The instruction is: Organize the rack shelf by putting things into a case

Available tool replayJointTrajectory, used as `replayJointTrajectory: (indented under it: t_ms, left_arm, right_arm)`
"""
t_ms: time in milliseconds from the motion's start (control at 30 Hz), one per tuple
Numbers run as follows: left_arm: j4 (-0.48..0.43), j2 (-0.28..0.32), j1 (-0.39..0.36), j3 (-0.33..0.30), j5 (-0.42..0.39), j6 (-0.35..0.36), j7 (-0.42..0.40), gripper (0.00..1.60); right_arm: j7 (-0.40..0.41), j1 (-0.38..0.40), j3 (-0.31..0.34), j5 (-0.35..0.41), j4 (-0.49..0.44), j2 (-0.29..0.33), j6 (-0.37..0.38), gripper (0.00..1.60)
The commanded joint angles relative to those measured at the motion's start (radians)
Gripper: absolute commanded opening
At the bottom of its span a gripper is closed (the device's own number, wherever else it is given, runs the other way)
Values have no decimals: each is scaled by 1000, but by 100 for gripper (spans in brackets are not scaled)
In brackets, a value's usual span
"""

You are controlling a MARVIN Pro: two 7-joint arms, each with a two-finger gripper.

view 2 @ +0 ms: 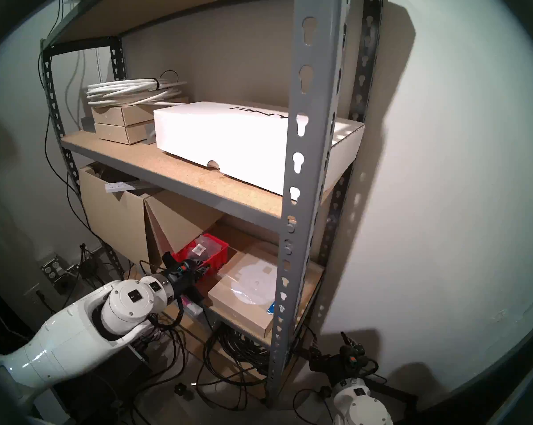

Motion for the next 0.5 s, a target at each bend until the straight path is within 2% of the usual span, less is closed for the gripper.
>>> replayJointTrajectory:
  t_ms: [0, 133, 233, 300, 367, 467]
  left_arm:
    - [-10, -6, 2, -38, -54, -54, -14, 0]
    - [-8, -2, 3, -43, -74, -59, -20, 0]
    - [-8, -4, 9, -54, -94, -62, -18, 38]
    - [-14, 4, 9, -60, -103, -61, -25, 53]
    - [-24, 11, 8, -66, -108, -56, -30, 64]
    - [-36, 20, 10, -76, -117, -54, -32, 70]
  right_arm:
    - [0, 1, 0, 0, -18, 0, -1, 160]
    - [0, 0, 0, 0, -18, 0, -1, 160]
    - [0, 1, 0, 0, -18, 0, -1, 160]
    - [0, 1, 0, 0, -17, 0, -1, 160]
    - [0, 1, 0, 0, -17, 0, -2, 160]
    - [0, 1, 0, 0, -17, 0, -2, 160]
